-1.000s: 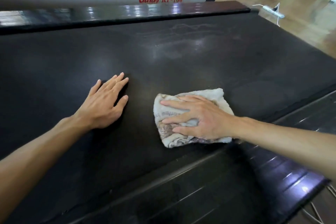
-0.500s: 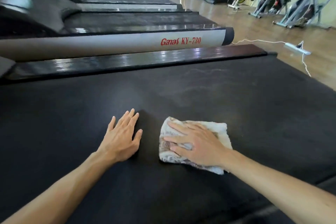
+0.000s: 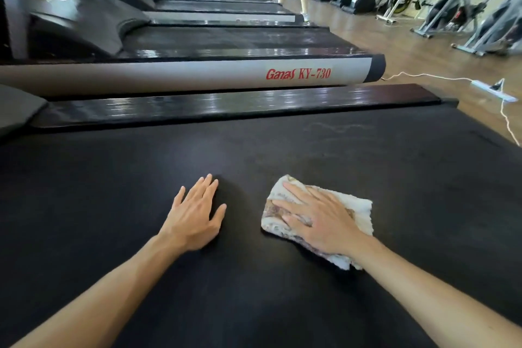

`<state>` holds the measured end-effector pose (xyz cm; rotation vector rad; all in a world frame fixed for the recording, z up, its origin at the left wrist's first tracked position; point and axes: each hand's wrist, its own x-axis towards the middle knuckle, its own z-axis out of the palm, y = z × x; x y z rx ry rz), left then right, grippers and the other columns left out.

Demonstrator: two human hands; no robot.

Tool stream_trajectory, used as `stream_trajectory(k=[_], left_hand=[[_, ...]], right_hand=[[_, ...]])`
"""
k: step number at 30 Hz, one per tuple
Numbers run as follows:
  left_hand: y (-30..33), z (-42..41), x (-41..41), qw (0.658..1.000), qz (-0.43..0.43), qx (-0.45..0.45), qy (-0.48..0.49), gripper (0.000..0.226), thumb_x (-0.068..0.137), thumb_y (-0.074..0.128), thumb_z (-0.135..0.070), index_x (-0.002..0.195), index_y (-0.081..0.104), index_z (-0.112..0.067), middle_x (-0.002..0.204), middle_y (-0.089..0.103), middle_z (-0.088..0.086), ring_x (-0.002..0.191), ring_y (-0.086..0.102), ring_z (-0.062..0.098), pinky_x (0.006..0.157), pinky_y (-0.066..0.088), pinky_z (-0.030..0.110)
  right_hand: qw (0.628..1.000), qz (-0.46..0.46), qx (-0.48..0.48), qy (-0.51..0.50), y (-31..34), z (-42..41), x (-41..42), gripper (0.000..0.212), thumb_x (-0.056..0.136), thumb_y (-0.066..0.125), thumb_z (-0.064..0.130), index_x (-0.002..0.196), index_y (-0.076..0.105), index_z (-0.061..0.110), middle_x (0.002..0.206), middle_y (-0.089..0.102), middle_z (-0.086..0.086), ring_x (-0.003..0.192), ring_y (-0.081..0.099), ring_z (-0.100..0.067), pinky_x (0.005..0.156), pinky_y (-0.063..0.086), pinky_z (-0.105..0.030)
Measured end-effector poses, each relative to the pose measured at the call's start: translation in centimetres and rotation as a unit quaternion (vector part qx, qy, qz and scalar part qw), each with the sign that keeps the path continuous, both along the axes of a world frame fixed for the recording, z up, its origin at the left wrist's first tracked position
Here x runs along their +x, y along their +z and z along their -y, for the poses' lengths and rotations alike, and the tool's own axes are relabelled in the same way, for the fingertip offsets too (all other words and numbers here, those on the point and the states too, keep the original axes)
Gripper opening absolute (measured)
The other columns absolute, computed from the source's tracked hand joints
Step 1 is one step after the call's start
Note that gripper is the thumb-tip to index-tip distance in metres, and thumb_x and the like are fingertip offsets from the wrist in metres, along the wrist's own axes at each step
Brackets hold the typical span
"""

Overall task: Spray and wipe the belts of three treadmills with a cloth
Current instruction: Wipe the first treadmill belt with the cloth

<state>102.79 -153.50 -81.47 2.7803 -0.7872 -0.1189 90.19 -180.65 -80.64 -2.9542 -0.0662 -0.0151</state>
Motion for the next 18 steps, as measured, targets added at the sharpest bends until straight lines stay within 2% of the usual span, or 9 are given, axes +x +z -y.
stream_trajectory(k=[3,7,8,10,13,16,18], left_hand=[[-0.2,-0.7,1.6,1.0,0.001,-0.003,0.014,0.071,0.105,0.031,-0.051,0.163,0.01,-0.016,0.171,0.0,-0.003,0.156,-0.005,0.01,0.127,-0.003,0.041],[0.1,0.1,4.3,1.0,0.012,-0.018,0.021,0.073,0.104,0.034,-0.052,0.163,0.012,-0.016,0.171,0.002,-0.002,0.156,-0.003,0.012,0.127,-0.002,0.042],[0.2,0.4,5.2,1.0,0.018,-0.02,0.016,0.073,0.104,0.035,-0.052,0.163,0.012,-0.016,0.171,0.003,-0.002,0.156,-0.002,0.012,0.127,-0.002,0.043],[0.4,0.8,7.0,1.0,0.028,-0.013,0.001,0.074,0.103,0.036,-0.053,0.163,0.012,-0.016,0.171,0.003,-0.001,0.156,-0.002,0.012,0.127,-0.002,0.043],[0.4,0.9,9.2,0.999,0.041,0.003,-0.007,0.076,0.103,0.033,-0.057,0.163,0.01,-0.016,0.171,0.002,-0.001,0.156,-0.004,0.011,0.127,-0.003,0.044],[-0.3,0.4,10.2,0.997,0.053,0.048,-0.02,0.083,0.098,0.02,-0.066,0.163,0.006,-0.017,0.171,-0.002,-0.003,0.156,-0.007,0.01,0.127,-0.004,0.045],[-1.0,0.3,10.0,0.998,0.053,0.039,-0.016,0.093,0.087,0.008,-0.073,0.163,0.006,-0.019,0.17,-0.002,-0.005,0.155,-0.006,0.007,0.127,-0.003,0.043]], right_hand=[[0.997,0.006,-0.007,-0.083,-0.5,1.7,5.7,0.063,0.095,0.007,0.068,0.15,0.034,0.056,0.17,0.016,0.015,0.152,0.029,-0.018,0.122,0.025,-0.045],[0.998,0.021,-0.015,-0.056,-0.2,-2.4,9.9,0.049,0.098,0.017,0.061,0.141,0.041,0.055,0.158,0.03,0.006,0.135,0.046,-0.029,0.11,0.036,-0.05],[0.999,0.023,-0.018,-0.028,-0.4,-3.1,9.2,0.047,0.098,0.019,0.059,0.139,0.041,0.055,0.158,0.03,0.007,0.135,0.045,-0.029,0.11,0.035,-0.05],[1.0,0.017,-0.017,0.01,-0.7,-3.0,6.9,0.049,0.099,0.019,0.061,0.144,0.038,0.057,0.167,0.02,0.014,0.147,0.032,-0.022,0.119,0.026,-0.048],[1.0,-0.001,0.004,-0.013,-1.1,-0.1,5.9,0.054,0.099,0.016,0.067,0.149,0.034,0.06,0.171,0.009,0.021,0.156,0.017,-0.01,0.126,0.015,-0.041],[0.997,0.008,0.006,-0.072,-1.0,1.5,9.5,0.063,0.093,0.008,0.071,0.15,0.033,0.06,0.171,0.01,0.019,0.156,0.019,-0.013,0.126,0.017,-0.043],[0.996,0.009,-0.002,-0.094,-0.8,0.8,12.3,0.061,0.095,0.011,0.069,0.151,0.032,0.058,0.172,0.011,0.016,0.155,0.024,-0.019,0.125,0.019,-0.047]])
